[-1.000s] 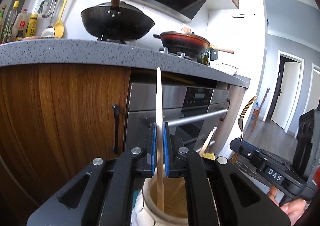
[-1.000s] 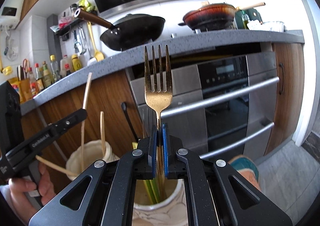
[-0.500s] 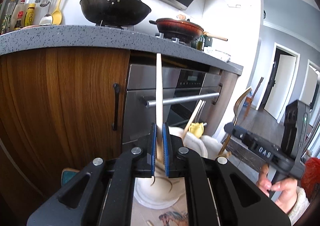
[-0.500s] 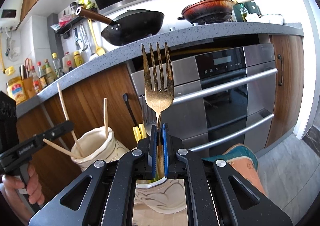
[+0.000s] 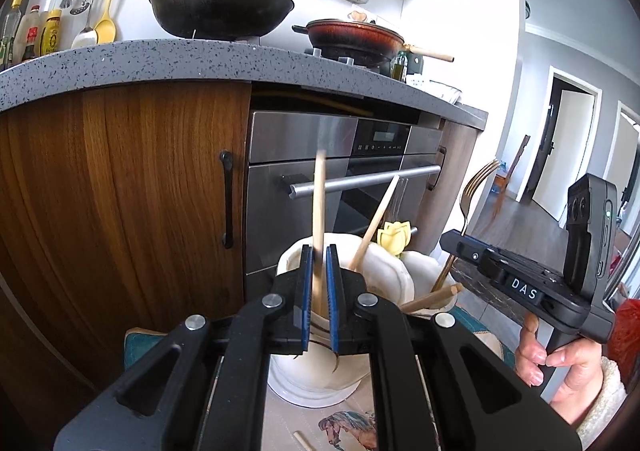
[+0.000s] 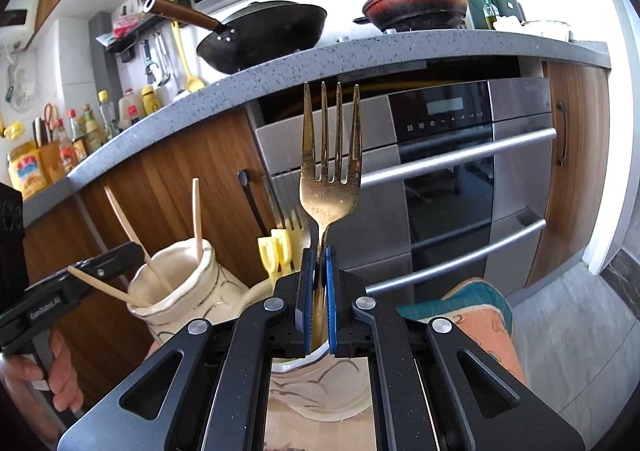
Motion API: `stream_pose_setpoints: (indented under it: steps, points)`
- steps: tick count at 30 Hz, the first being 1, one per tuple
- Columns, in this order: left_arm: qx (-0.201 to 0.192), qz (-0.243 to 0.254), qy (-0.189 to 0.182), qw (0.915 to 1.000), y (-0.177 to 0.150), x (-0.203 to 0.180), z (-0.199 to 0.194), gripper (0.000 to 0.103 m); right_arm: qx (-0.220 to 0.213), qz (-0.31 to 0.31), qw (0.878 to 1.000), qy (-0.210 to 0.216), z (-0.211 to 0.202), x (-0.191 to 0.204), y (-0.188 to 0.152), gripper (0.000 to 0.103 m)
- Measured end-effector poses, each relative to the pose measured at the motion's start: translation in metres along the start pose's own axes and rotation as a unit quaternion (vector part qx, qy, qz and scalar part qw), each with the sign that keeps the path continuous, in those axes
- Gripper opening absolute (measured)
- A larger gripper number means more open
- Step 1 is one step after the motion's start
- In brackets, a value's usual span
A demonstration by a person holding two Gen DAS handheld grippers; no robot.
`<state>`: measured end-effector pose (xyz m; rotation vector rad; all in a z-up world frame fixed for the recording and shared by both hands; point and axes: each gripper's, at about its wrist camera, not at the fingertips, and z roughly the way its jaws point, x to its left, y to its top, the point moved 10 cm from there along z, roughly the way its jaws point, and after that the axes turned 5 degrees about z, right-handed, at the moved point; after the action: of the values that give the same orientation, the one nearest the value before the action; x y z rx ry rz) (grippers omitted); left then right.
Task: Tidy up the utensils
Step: 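Release chopstick into larger pot with left tool while right tool releases gold fork into smaller pot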
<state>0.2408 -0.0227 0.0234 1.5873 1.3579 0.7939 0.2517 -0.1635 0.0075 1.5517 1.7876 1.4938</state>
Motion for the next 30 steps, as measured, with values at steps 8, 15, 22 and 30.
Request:
stream_pose_setpoints:
  steps: [8,15,22,30]
  points:
    - [-0.002,-0.005,0.001,1.0,0.0,0.002,-0.002,0.03,0.003,0.013,1.0,-0.018,0.006,-0.012,0.0,0.009]
    - [-0.007,-0.009,0.009,0.9999,0.0,0.006,-0.009,0.038,0.006,0.009,1.0,-0.021,0.009,-0.013,-0.002,0.023]
    - [-0.007,-0.01,0.03,0.9995,-0.003,0.012,-0.021,0.063,0.007,0.018,1.0,-0.018,0.0,-0.013,-0.004,0.055]
    - [-0.005,-0.011,0.071,0.9974,-0.013,0.021,-0.044,0.096,0.012,0.032,0.999,-0.017,-0.026,-0.007,-0.015,0.087]
